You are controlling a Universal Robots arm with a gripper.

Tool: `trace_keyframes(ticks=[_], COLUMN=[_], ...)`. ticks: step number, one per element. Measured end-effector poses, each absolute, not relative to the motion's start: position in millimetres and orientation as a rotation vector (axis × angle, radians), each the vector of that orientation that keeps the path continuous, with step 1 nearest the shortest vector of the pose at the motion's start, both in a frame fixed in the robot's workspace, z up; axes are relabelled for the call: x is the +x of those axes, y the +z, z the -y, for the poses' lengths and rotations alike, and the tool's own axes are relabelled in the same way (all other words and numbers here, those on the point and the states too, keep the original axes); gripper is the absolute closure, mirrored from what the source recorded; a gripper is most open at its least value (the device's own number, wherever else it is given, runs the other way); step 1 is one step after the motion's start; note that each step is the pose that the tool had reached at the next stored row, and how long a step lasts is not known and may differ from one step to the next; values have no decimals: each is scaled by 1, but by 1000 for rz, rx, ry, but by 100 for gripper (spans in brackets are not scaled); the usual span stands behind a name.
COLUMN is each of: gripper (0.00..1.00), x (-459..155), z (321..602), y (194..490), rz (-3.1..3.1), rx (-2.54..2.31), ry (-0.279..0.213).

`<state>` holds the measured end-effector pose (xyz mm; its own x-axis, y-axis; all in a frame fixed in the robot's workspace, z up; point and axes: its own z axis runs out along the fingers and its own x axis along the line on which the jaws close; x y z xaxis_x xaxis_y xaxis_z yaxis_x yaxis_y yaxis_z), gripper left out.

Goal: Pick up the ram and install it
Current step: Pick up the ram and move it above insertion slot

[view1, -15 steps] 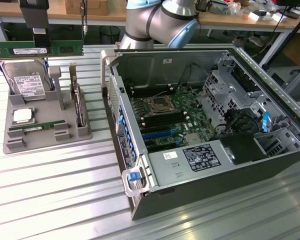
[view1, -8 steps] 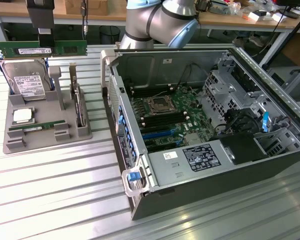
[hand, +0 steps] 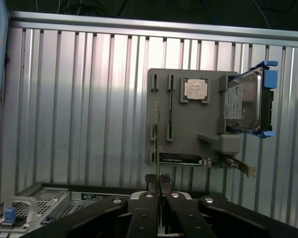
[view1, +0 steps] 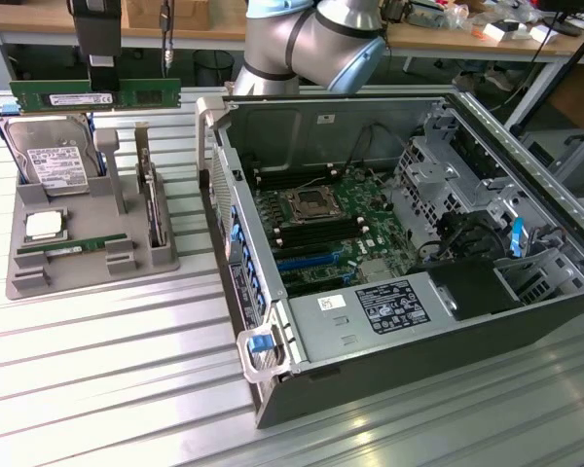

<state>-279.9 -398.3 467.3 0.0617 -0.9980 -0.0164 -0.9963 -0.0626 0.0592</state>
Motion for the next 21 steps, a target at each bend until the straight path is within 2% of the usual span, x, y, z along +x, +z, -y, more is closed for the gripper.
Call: trace_keyframes(ticks=[21], gripper=[88], x=[-255], z=[398], y=[467], rz=[2116], rx=[2273], ry=[-86])
